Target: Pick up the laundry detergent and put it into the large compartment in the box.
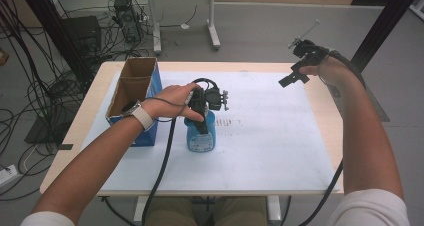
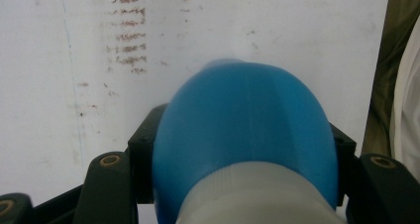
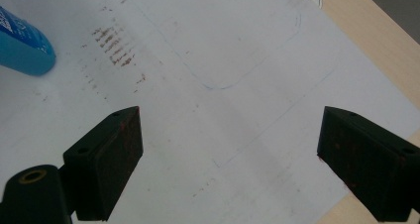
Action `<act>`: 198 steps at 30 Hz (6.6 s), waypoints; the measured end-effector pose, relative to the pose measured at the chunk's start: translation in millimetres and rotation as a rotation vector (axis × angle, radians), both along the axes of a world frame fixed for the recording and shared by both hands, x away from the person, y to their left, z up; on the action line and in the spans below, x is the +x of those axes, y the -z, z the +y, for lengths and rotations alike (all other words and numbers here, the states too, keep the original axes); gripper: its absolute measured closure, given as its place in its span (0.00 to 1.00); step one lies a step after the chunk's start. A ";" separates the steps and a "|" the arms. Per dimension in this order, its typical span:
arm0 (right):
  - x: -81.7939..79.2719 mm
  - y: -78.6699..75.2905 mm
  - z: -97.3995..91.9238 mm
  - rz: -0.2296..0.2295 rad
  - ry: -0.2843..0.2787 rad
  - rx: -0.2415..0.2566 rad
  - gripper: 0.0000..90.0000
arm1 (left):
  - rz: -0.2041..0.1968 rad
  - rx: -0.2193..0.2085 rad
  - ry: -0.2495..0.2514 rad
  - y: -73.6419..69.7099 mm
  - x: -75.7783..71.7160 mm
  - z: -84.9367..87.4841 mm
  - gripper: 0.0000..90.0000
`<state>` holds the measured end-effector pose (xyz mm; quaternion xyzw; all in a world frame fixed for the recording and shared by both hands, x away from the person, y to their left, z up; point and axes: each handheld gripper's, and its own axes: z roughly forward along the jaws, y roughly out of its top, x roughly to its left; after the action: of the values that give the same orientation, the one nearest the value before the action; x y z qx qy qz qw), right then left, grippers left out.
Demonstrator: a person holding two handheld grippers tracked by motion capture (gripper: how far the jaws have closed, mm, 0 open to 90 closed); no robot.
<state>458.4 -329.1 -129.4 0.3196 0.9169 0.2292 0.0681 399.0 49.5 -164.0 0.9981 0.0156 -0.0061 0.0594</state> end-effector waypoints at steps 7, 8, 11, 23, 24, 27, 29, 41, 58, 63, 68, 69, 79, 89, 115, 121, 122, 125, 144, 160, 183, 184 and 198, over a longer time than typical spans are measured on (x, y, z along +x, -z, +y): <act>-0.3 0.0 -0.4 0.000 0.002 0.002 0.12 | 0.001 -0.005 -0.001 0.3 0.0 1.3 0.43; -0.3 0.0 -0.4 0.000 0.002 0.002 0.12 | 0.001 -0.005 -0.001 0.3 0.1 1.3 0.43; -0.5 0.0 -0.4 -0.005 -0.001 0.003 0.12 | 0.001 -0.004 -0.001 0.3 0.0 1.1 0.43; -0.2 0.4 0.7 -0.002 -0.004 0.003 0.12 | -0.001 -0.006 -0.001 0.2 -0.6 1.5 0.43; -0.4 0.3 0.7 -0.003 -0.004 0.003 0.12 | -0.001 -0.007 -0.002 0.3 -0.5 1.8 0.43; -0.8 0.1 0.4 -0.003 -0.001 0.003 0.12 | 0.000 -0.008 -0.003 0.3 -0.4 2.2 0.43; -1.1 0.0 -0.3 -0.005 -0.001 0.004 0.12 | 0.000 -0.006 0.000 0.1 0.1 1.9 0.43; -1.1 0.1 -0.6 -0.005 -0.002 0.003 0.12 | 0.003 -0.013 -0.007 0.6 0.3 3.4 0.43; -2.0 0.1 -1.5 -0.004 0.001 0.006 0.12 | -0.001 -0.016 -0.007 0.5 -0.5 4.6 0.43; -2.4 -0.1 -2.2 -0.007 0.001 0.007 0.12 | 0.000 -0.016 -0.010 0.6 -0.5 4.7 0.43; -2.6 -0.3 -2.6 -0.009 -0.001 0.007 0.12 | -0.001 -0.018 -0.011 0.8 -0.9 5.3 0.43; -2.7 -0.6 -2.6 -0.008 0.001 0.007 0.12 | -0.002 -0.020 -0.009 0.9 -1.0 5.5 0.43; -4.1 -1.0 -3.8 -0.011 0.003 0.010 0.12 | -0.003 -0.021 -0.011 1.0 -1.4 5.6 0.43; -4.2 -1.2 -4.0 -0.012 0.002 0.011 0.12 | -0.005 -0.022 -0.011 1.0 -1.9 6.0 0.43; -7.0 1.4 -7.3 -0.014 0.004 0.014 0.12 | -0.004 -0.028 -0.020 1.1 -1.3 7.4 0.43; -7.2 1.5 -7.6 -0.014 0.003 0.016 0.12 | -0.003 -0.033 -0.031 1.4 -1.4 8.8 0.43; -7.1 1.4 -7.4 -0.014 0.002 0.015 0.12 | -0.004 -0.033 -0.031 1.5 -1.6 8.7 0.43; -7.1 1.5 -7.2 -0.014 0.001 0.017 0.12 | -0.005 -0.032 -0.036 1.4 -2.1 8.2 0.43; -12.7 -0.4 -12.0 -0.030 0.004 0.025 0.12 | -0.020 -0.039 -0.128 -14.1 -5.2 12.7 0.43; -18.0 -1.1 -11.0 -0.041 -0.002 0.035 0.12 | -0.050 -0.022 -0.319 -54.0 -17.4 20.4 0.43; -24.6 -6.0 -7.0 -0.055 -0.022 0.041 0.12 | -0.054 0.004 -0.565 -104.2 -19.3 31.5 0.43; -25.0 -6.2 -7.5 -0.057 -0.022 0.043 0.12 | -0.053 0.005 -0.572 -105.1 -18.8 31.5 0.43; -26.0 -9.3 -11.3 -0.063 -0.026 0.052 0.12 | -0.072 -0.002 -0.721 -135.6 -15.5 35.8 0.43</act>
<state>432.4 -340.4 -120.1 0.3021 0.9120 0.2637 0.0857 383.5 85.3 -28.3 0.9280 0.3643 0.0504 0.0590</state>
